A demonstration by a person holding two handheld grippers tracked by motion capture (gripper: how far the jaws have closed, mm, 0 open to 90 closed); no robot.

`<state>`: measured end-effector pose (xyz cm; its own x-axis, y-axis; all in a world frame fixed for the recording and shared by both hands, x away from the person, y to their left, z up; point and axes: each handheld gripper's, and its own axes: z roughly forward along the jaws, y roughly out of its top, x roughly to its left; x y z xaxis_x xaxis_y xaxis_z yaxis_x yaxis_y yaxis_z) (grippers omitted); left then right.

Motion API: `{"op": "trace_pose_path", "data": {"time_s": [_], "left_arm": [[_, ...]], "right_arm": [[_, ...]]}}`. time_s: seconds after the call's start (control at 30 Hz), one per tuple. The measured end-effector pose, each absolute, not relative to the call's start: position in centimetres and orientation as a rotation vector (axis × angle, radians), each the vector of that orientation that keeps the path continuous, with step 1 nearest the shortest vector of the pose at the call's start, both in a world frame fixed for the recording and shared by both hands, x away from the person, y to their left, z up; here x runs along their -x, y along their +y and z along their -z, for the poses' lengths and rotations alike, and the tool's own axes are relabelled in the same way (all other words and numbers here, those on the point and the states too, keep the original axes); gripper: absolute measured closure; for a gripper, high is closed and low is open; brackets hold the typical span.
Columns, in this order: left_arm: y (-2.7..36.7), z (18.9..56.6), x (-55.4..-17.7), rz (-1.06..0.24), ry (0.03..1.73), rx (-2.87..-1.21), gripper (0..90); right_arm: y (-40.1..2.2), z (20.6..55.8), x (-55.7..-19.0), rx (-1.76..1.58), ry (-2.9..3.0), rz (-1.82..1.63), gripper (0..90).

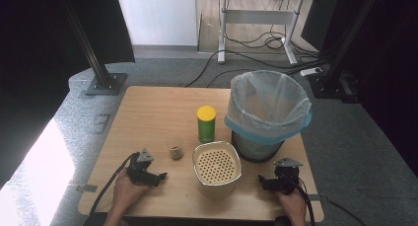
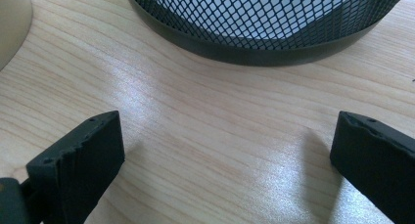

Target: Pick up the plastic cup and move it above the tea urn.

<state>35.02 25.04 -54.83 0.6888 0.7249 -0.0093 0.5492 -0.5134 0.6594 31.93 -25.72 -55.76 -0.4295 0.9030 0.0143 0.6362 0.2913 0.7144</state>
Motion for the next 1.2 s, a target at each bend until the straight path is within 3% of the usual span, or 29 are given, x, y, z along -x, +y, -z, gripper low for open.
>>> {"op": "trace_pose_path", "data": {"time_s": [0.87, 1.2], "left_arm": [[25.1, 54.6, -35.0, -0.360, 1.008, -2.242, 2.7], [25.8, 53.0, -35.3, -0.344, 0.991, -2.157, 0.0]], "right_arm": [[-25.6, 55.8, -31.7, -1.397, 2.158, -0.916, 0.0], [-25.6, 55.8, -31.7, -1.398, 2.157, -0.916, 0.0]]}}
